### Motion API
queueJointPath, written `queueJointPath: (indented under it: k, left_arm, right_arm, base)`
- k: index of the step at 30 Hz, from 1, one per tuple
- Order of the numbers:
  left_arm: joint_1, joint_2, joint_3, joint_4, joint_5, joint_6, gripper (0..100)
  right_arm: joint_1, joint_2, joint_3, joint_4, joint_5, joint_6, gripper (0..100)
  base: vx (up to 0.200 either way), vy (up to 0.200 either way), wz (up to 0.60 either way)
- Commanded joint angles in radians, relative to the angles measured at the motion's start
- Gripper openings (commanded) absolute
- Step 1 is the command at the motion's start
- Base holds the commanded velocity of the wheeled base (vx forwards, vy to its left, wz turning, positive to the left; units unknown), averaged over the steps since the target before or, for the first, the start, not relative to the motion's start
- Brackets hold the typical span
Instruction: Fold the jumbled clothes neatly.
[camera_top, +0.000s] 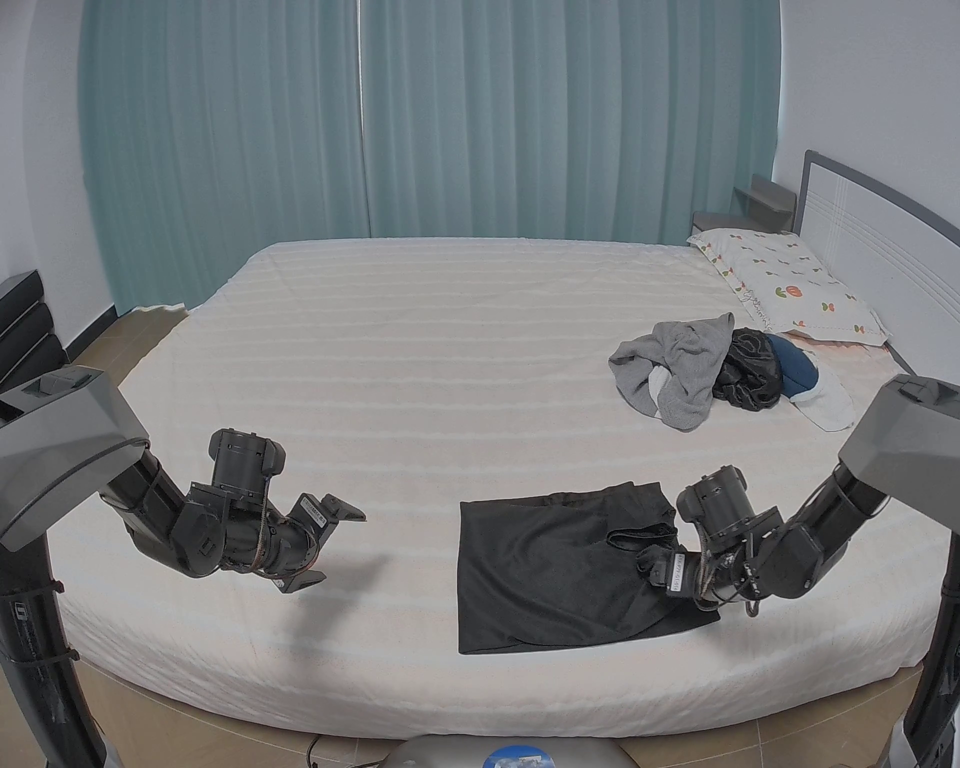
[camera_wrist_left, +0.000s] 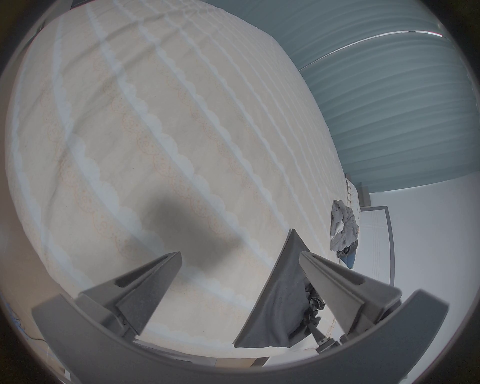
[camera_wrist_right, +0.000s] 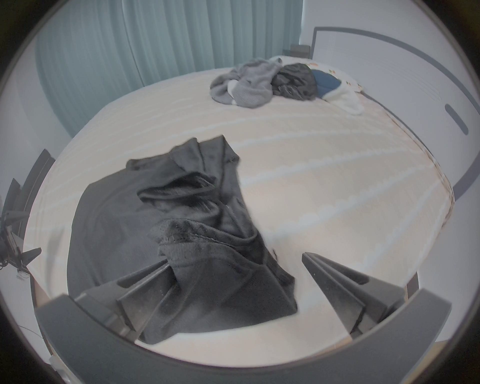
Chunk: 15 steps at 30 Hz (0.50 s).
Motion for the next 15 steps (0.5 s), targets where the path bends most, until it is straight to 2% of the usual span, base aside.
queueJointPath:
  k: [1,15]
  left_arm:
    - [0.000,0.001,0.000,0.000,0.000,-0.001,100]
    - [0.000,0.003,0.000,0.000,0.000,0.001,100]
  right_arm:
    - [-0.063,-0.085,0.125,-0.029,0.051,-0.006,100]
    - [-0.195,-0.139,0.347,-0.249,0.121,-0.117,100]
  base:
    - [0.000,0.000,0.00]
    - [0.000,0.000,0.00]
